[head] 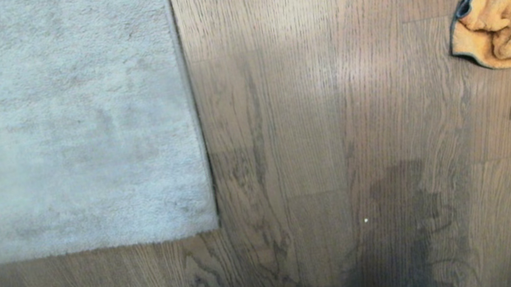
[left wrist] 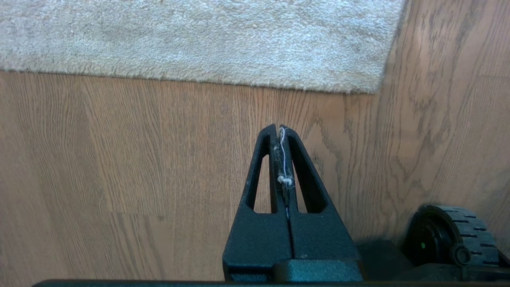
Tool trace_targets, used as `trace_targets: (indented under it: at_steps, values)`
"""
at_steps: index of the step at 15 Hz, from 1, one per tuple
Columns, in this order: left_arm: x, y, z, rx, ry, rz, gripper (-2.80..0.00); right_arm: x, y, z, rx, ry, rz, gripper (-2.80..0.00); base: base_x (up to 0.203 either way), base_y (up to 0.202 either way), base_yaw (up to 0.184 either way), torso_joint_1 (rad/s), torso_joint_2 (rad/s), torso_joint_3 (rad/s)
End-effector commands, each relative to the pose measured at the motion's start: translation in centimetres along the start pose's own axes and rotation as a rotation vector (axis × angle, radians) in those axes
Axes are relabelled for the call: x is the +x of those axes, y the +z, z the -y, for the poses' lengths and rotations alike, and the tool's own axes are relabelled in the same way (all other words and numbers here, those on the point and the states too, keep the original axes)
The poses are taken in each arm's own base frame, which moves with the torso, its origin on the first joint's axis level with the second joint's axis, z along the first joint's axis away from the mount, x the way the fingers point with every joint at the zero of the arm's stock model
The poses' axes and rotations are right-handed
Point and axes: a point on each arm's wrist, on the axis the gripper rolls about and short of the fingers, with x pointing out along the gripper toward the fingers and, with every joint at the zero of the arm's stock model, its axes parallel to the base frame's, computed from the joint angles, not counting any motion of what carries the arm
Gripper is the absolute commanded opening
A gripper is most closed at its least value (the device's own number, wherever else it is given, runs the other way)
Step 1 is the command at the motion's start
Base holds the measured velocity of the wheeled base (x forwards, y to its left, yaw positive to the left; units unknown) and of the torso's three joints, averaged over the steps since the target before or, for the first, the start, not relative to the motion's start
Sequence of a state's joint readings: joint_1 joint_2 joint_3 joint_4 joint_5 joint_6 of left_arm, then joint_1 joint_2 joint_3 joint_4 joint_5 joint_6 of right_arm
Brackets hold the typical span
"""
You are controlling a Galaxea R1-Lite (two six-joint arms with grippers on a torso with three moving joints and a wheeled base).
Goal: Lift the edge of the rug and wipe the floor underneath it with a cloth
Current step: Pick up the rag
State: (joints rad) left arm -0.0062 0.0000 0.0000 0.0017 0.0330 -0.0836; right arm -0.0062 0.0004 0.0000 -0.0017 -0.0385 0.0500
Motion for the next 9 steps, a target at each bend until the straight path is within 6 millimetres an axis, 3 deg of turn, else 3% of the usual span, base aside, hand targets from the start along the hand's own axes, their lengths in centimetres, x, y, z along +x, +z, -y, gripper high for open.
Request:
trace_targets:
  at_steps: [1,9]
  values:
    - [0.0,0.0,0.0,-0.001,0.001,0.0,-2.8,0.0,0.0,0.0,0.001,0.0,0.0,-2.8,0.0,0.0,0.0,0.0,0.0,0.0]
    - [0.0,0.0,0.0,-0.001,0.001,0.0,-2.8,0.0,-0.07,-0.04,-0.073,0.018,-0.006,-2.8,0.0,0.0,0.0,0.0,0.0,0.0]
